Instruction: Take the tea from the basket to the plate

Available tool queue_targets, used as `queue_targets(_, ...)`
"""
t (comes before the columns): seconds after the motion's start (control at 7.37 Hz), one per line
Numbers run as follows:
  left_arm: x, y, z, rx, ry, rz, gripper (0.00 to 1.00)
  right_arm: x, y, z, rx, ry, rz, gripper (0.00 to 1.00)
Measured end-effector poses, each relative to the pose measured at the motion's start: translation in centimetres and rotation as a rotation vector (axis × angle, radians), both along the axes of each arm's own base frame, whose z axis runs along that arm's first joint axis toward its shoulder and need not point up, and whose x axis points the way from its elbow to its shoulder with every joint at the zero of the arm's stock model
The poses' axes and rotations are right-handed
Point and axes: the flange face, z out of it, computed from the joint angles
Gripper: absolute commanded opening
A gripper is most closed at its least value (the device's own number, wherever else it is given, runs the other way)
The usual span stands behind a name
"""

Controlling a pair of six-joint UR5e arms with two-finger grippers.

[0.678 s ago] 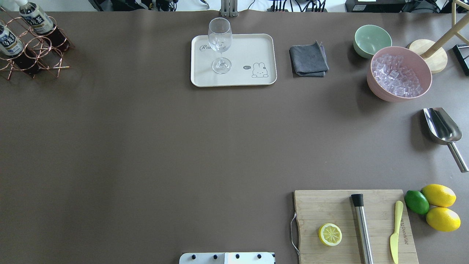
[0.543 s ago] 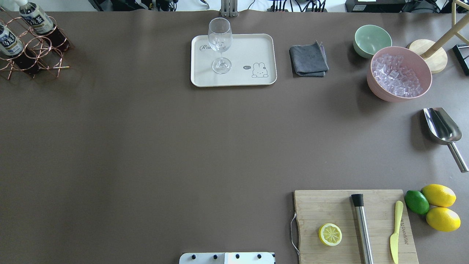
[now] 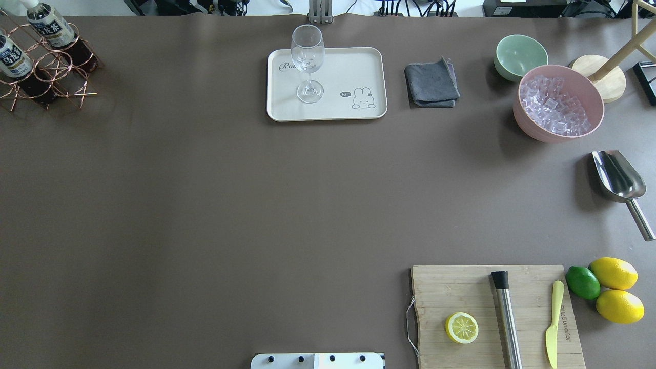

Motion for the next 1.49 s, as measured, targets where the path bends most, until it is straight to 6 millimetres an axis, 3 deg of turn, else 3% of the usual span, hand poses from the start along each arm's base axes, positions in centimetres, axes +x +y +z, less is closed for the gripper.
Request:
queue_targets(0.54,-1.5,-0.1,-0.7,0.023,-0.089,-0.024,0.98,0.7,0.5,-0.3,0.004,-0.007,0.022,1.00)
queue_targets(0.81,-1.8,-3.1,-4.2,0.107,-0.118,-0.025,0.98,0.8,0.5,-0.4,0.007,-0.005,0.023,1.00)
queue_targets(1.09,-0.4,-6.9,-8.3,0.210,-0.130,0.018,0.98,0.8,0.3,-0.5,0.010,0.000,0.023,1.00)
queue_targets(1.49,0.7,-11.2,-12.5,0.444,-0.215,0.176,0.98,0.9,0.2,-0.6,0.014,0.003,0.021,1.00)
